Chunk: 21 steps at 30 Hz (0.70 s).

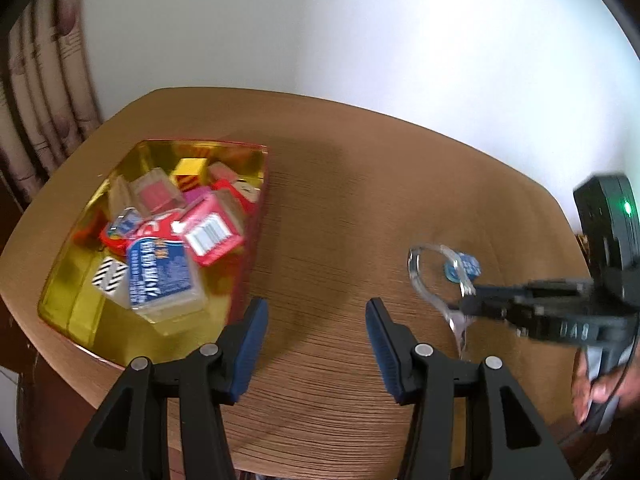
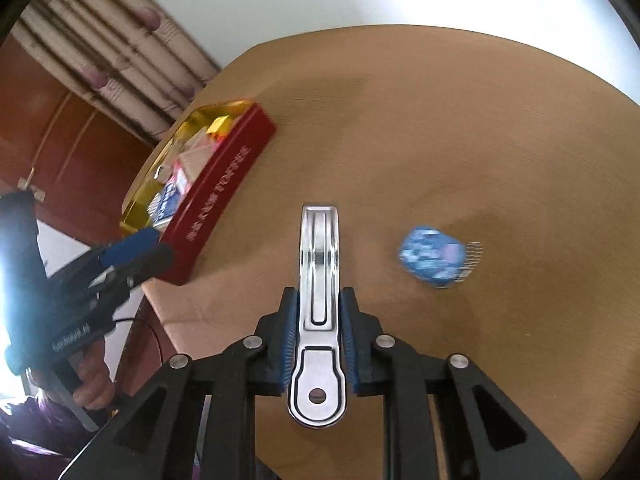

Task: Organize rigid objects
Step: 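Lift the silver clip with the right gripper, dropping the blue keychain case, then grasp the blue patterned keychain case with the left gripper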

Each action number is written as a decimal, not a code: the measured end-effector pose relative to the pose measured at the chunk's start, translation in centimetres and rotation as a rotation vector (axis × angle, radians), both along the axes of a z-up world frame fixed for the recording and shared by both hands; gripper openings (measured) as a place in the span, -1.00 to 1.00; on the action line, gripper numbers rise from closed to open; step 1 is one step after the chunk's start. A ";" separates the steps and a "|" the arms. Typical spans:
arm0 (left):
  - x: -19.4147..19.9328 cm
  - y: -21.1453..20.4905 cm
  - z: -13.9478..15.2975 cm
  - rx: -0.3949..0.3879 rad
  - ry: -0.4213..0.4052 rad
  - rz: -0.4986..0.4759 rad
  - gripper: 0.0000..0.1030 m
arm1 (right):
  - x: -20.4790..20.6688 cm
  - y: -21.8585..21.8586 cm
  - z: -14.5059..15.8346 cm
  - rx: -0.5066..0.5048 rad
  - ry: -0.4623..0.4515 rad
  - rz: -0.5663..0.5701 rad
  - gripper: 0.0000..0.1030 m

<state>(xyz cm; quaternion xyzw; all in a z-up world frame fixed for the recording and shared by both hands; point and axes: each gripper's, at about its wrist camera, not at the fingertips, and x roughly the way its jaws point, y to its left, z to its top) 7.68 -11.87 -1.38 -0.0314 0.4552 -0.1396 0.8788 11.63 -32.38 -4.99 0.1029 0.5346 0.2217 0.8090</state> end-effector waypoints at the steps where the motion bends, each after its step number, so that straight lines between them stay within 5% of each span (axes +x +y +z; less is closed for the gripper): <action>1: 0.1 0.3 0.0 -0.005 0.003 0.008 0.01 | -0.2 0.4 -0.2 0.009 0.005 0.005 -0.63; 8: 0.3 0.1 1.1 0.001 -0.007 -0.020 0.01 | -3.9 -2.1 0.3 0.076 0.010 -0.058 -0.63; 14: 1.4 -6.3 1.8 0.002 -0.060 -0.253 0.01 | -8.0 -9.7 2.0 0.139 0.001 -0.211 -0.63; 17: 2.8 -10.3 0.2 -0.031 -0.010 -0.366 0.01 | -9.7 -13.8 2.3 0.154 -0.013 -0.297 -0.63; 21: 4.9 -12.5 -2.0 -0.075 0.081 -0.351 0.01 | -11.2 -17.2 2.2 0.193 -0.020 -0.366 -0.63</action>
